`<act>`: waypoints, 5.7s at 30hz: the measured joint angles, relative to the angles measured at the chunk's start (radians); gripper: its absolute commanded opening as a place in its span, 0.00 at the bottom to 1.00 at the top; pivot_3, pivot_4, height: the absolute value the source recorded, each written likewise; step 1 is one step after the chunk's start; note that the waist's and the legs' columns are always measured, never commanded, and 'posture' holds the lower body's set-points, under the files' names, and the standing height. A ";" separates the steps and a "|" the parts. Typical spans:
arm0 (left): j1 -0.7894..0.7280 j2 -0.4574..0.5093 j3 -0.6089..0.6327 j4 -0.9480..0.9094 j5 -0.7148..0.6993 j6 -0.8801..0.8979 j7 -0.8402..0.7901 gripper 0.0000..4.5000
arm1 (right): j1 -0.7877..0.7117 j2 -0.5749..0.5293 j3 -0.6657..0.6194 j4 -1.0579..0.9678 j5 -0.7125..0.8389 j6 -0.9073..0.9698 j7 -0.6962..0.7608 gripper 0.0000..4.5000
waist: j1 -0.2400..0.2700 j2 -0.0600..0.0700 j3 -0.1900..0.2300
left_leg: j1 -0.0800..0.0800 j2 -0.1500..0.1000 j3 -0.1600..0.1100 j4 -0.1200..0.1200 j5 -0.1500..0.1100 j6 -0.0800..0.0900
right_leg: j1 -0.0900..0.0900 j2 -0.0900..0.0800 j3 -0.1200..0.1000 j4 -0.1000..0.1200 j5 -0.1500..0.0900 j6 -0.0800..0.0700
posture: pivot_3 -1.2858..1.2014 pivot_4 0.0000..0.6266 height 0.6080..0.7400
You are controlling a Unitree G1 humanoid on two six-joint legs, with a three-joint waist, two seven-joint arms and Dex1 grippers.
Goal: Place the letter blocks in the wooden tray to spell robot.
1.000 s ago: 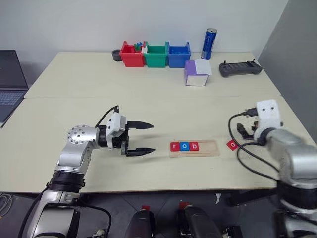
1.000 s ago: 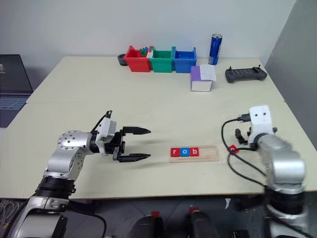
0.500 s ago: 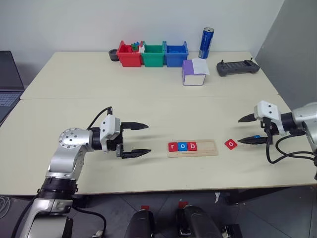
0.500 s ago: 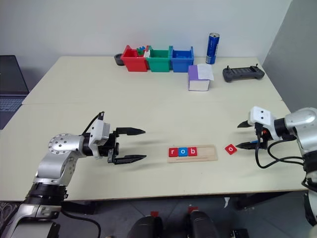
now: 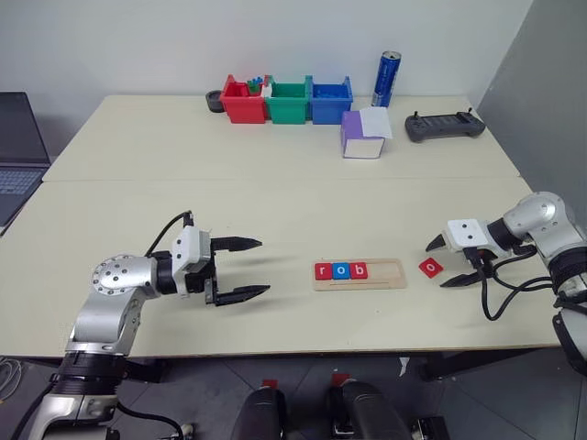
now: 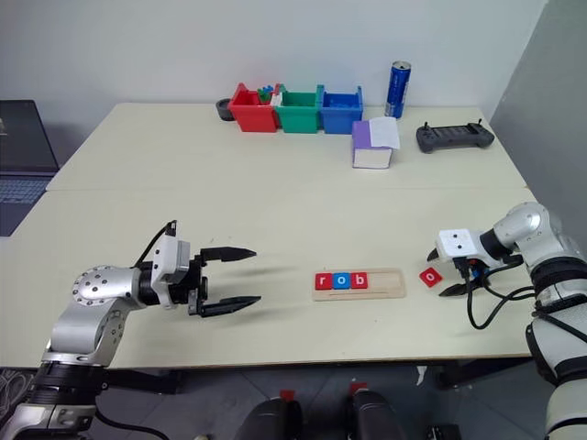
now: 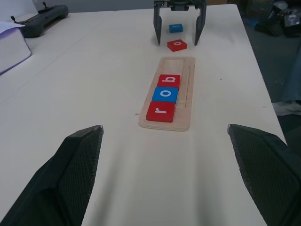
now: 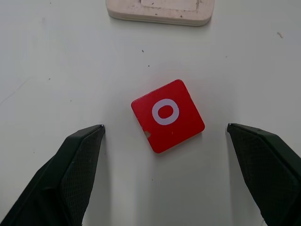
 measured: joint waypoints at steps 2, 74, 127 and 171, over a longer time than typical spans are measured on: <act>0.009 0.004 0.004 0.000 -0.001 -0.009 -0.001 1.00 | -0.007 0.003 0.007 0.010 -0.003 -0.012 0.000 0.99 | 0.000 0.000 0.000 | 0.000 0.000 0.000 0.000 0.000 0.000 | 0.000 0.000 0.000 0.000 0.000 0.000 | 0.52 0.24 1.00; -0.085 -0.030 -0.104 0.053 0.032 -0.025 -0.059 1.00 | 0.264 0.031 -0.028 -0.957 0.058 0.937 -0.185 0.33 | 0.023 0.003 0.001 | -0.001 0.000 0.000 0.001 0.000 -0.001 | -0.001 0.000 -0.001 0.001 0.000 0.000 | 0.52 0.24 1.00; -0.066 -0.026 -0.103 0.034 0.031 -0.015 -0.026 1.00 | 0.232 0.057 -0.020 -0.983 -0.014 1.006 -0.164 0.33 | 0.022 0.003 0.001 | -0.001 0.000 -0.001 0.001 0.000 -0.001 | -0.001 0.000 -0.001 0.001 0.000 0.000 | 0.52 0.24 1.00; -0.091 -0.026 -0.103 0.069 0.032 -0.033 -0.043 1.00 | 0.241 0.015 -0.076 -1.032 0.048 1.024 -0.137 1.00 | 0.022 0.003 0.001 | -0.001 0.000 -0.001 0.001 0.000 -0.001 | -0.001 0.000 -0.001 0.001 0.000 0.000 | 0.52 0.24 1.00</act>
